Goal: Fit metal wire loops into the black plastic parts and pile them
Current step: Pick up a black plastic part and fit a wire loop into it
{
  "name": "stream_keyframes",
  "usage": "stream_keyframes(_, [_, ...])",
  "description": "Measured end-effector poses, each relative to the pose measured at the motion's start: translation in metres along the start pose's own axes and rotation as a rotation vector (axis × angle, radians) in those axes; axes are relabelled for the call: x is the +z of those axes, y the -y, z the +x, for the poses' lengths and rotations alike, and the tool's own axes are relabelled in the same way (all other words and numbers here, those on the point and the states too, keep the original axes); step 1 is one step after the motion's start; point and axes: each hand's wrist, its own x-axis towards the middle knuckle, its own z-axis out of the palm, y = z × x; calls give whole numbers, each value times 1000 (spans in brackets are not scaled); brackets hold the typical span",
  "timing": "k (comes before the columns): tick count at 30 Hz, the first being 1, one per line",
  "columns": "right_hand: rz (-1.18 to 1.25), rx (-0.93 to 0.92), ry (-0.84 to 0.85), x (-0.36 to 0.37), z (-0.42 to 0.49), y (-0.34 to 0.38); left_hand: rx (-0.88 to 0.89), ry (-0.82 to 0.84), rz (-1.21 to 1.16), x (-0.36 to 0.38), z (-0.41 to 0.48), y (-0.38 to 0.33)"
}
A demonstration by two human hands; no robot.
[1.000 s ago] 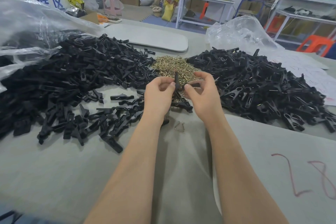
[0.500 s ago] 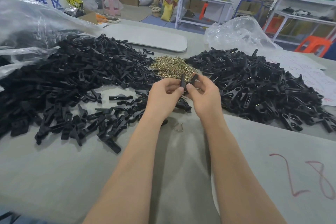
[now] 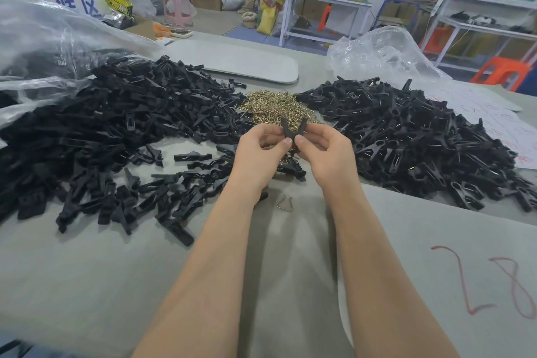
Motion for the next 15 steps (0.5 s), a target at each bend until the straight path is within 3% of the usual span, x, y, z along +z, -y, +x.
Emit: stream_keyframes(15, [282, 184, 62, -5, 0, -2, -4, 33, 0, -1, 4, 6])
